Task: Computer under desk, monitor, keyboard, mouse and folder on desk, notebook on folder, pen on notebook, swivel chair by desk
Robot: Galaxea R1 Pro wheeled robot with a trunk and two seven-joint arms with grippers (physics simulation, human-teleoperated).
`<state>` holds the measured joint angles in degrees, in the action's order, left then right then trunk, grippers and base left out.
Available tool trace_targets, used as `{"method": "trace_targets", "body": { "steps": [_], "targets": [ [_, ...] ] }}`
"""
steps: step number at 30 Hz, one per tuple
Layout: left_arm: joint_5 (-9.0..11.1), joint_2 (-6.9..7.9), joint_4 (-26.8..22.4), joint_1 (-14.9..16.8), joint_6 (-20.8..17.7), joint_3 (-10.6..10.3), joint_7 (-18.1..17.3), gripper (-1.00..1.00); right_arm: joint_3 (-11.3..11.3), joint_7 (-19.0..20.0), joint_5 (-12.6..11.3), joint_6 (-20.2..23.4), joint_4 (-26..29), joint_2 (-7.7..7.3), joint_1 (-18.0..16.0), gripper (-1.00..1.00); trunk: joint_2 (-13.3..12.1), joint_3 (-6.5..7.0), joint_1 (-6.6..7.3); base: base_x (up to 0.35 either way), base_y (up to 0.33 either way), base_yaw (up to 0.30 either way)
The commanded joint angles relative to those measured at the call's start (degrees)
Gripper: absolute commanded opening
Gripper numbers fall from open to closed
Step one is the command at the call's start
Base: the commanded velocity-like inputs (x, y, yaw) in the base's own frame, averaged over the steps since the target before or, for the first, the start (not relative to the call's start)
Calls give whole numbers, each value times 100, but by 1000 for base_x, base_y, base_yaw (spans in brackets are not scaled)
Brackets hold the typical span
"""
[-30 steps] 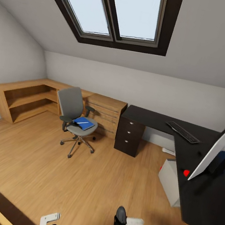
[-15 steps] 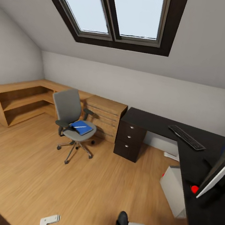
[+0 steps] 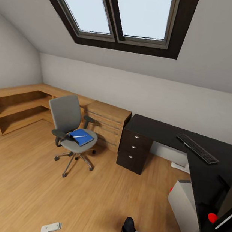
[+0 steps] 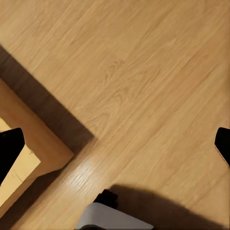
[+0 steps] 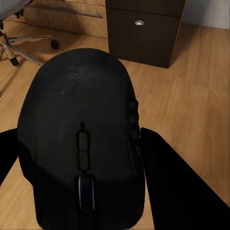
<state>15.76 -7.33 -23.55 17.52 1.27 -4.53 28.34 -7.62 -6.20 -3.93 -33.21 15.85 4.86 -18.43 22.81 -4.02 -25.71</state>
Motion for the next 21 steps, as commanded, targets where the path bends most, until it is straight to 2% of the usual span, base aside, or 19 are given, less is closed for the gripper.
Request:
{"method": "trace_targets", "body": {
  "steps": [1, 13, 14, 15, 17, 19, 20, 21],
  "targets": [
    [59, 4, 9, 5, 13, -48, 41, 100, -47, -13, -53, -23, -6, -2, -5, -100, 11, -3, -7, 318, 0, 0],
    [49, -1, 44, 6, 13, -51, 41, 100, -54, -13, -42, -44, 9, 7, -5, -100, 11, 5, -7, 318, 0, 0],
    [27, -267, -955, 5, -85, -215, 54, 100, -81, -26, 32, 581, 1097, 9, -11, -100, 11, 5, -7, 318, 0, 0],
    [-50, -267, -2800, 6, -1552, -813, 103, 100, 92, -22, 17, 3500, 3513, -66, -21, -100, 11, 5, -7, 321, 0, 0],
    [-49, -267, -3159, 6, -1809, -841, 106, 100, 182, -17, 6, 3983, 3929, -73, -30, -100, 11, 5, -7, 321, 0, 0],
    [-49, -267, -3814, 2, -2188, -868, 105, 100, 447, -4, -143, 4862, 4813, -65, -47, -100, 11, 5, -7, 321, 0, 0],
    [-48, -267, -4184, 0, -2402, -869, 103, 100, 638, 0, -452, 5368, 5486, -56, -53, -100, 11, 5, -7, 321, 0, 0],
    [-48, -267, -4363, -1, -2502, -856, 105, 100, 722, 2, -748, 5619, 5894, -54, -55, -100, 11, 5, -7, 321, 0, 0]
  ]
}}
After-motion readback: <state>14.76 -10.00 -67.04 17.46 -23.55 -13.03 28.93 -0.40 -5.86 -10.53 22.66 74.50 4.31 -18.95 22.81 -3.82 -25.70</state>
